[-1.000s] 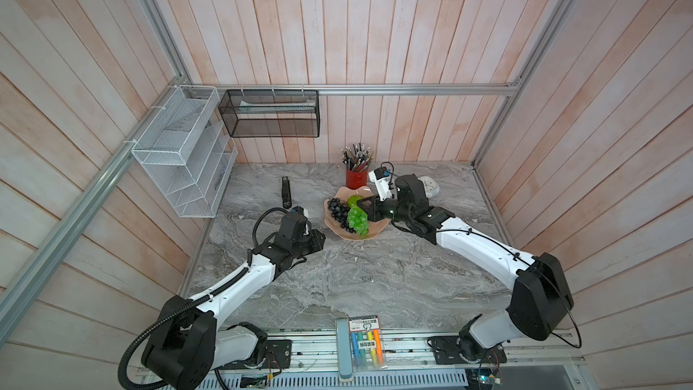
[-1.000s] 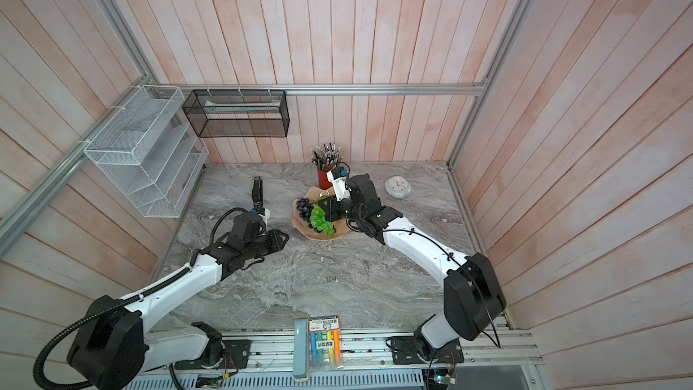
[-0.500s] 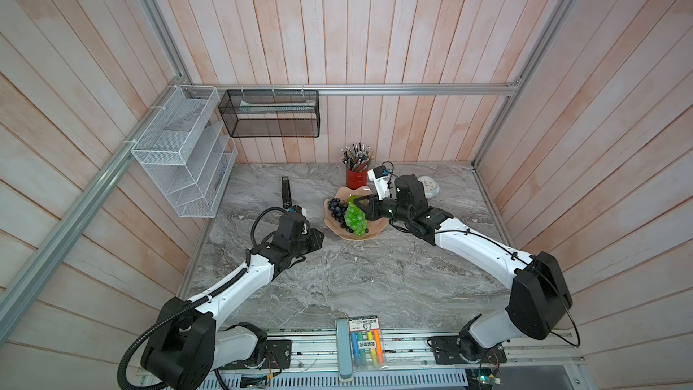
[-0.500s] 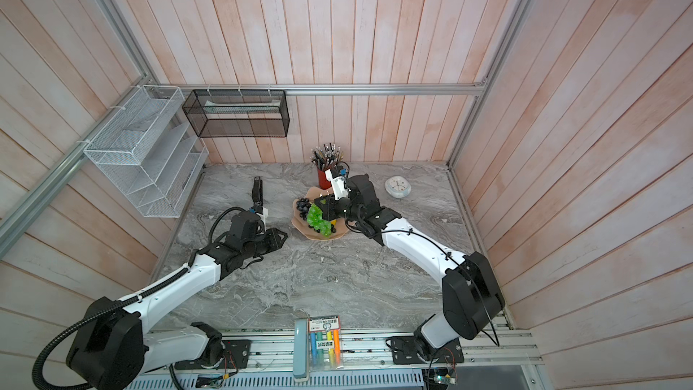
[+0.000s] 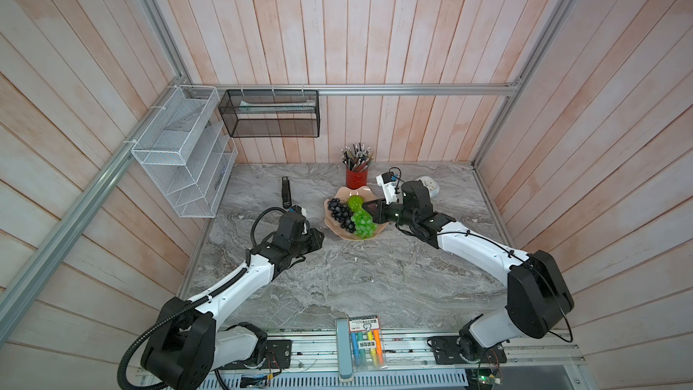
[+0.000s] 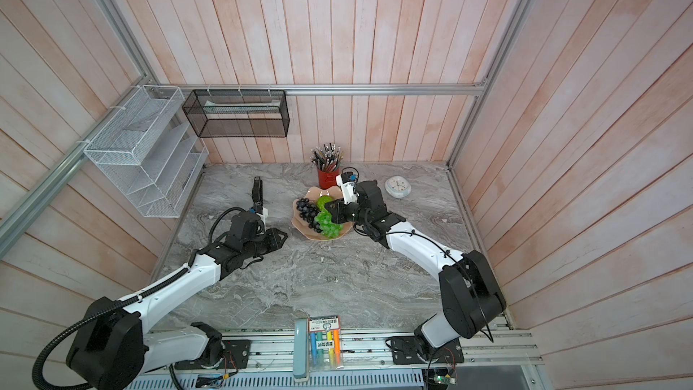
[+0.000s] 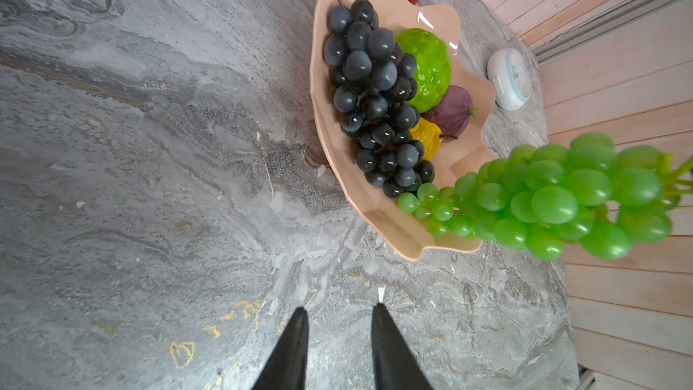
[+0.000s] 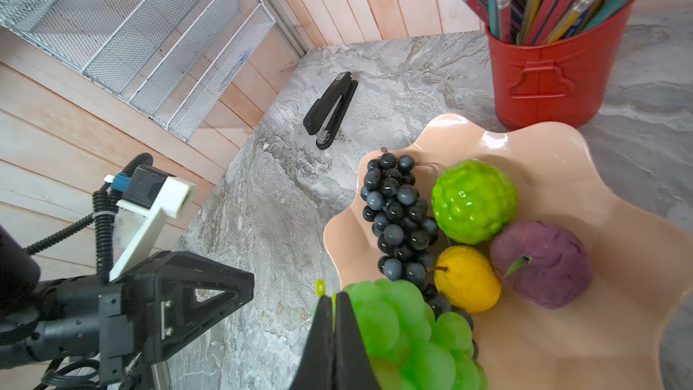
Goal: Place and organize the fake fruits in the fruit bowl
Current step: 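Carry the light green grapes over the bowl with the right gripper, then lower the green grapes into the bowl beside the pear with the right gripper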
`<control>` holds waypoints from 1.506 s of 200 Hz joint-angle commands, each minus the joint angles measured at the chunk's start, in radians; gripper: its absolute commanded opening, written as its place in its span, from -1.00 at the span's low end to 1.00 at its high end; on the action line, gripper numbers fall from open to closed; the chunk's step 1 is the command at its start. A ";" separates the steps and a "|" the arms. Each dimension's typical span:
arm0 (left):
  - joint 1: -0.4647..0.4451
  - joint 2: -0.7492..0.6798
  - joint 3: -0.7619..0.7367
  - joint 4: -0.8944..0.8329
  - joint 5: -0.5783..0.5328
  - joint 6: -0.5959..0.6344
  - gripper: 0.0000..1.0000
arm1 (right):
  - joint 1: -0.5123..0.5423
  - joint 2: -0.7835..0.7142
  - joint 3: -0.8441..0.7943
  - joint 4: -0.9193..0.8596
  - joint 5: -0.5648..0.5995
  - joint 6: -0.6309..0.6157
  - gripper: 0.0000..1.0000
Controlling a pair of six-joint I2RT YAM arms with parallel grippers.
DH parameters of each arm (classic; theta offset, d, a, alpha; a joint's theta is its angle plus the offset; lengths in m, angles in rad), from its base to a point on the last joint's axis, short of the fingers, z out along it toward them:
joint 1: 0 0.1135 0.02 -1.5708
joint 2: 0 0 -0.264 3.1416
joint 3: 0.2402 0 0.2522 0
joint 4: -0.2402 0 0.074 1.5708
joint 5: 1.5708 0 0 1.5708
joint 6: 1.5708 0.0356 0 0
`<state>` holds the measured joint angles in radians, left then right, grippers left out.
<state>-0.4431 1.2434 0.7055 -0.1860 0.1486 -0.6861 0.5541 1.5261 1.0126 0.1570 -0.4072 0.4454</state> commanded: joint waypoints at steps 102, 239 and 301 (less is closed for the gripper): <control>0.004 0.016 -0.003 0.023 -0.008 -0.015 -0.36 | -0.075 -0.009 -0.054 0.045 -0.008 -0.022 -1.00; 0.004 0.024 0.000 0.021 -0.012 -0.012 -0.36 | -0.115 0.105 0.007 0.020 0.102 -0.089 -1.00; 0.004 0.028 0.005 0.021 -0.009 -0.009 -0.36 | -0.123 0.085 -0.027 0.037 0.172 -0.083 -1.00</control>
<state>-0.4431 1.2652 0.7055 -0.1787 0.1486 -0.6937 0.4366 1.6241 0.9928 0.1802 -0.2787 0.3664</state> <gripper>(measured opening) 0.318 0.048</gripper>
